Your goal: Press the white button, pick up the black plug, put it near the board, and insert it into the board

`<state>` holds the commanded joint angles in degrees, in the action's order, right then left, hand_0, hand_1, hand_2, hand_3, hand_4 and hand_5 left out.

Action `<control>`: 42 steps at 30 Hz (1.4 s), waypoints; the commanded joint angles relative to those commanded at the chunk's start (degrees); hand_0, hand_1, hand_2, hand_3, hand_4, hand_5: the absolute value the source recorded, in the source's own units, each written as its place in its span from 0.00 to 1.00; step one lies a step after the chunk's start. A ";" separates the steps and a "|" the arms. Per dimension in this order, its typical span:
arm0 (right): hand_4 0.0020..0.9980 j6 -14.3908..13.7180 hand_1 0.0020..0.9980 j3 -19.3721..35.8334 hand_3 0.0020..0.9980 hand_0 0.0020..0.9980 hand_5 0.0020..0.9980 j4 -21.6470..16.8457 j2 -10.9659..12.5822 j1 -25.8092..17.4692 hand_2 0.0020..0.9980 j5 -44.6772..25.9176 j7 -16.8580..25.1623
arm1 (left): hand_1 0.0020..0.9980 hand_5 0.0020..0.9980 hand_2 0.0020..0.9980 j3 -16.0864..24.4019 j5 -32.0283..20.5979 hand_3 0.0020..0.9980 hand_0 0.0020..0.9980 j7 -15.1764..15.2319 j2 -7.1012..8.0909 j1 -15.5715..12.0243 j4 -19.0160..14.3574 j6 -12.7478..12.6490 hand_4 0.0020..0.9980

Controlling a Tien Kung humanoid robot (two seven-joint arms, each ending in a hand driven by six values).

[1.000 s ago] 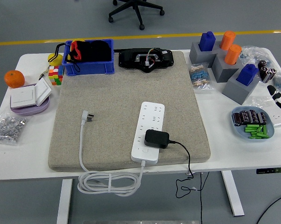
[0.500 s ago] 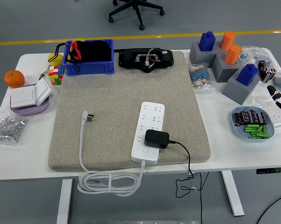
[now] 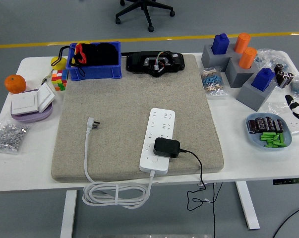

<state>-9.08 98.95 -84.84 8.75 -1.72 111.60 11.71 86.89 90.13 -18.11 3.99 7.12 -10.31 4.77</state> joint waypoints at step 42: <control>0.78 4.80 0.80 -0.16 0.67 0.90 0.42 -0.33 -1.97 -1.19 0.74 0.41 -2.84 | 0.70 0.30 0.67 6.33 6.07 0.72 0.71 -1.31 1.12 -2.48 0.00 0.11 0.72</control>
<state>-4.28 98.80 -85.16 6.78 -2.91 112.00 8.88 93.22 96.20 -19.42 5.11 4.64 -10.31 4.89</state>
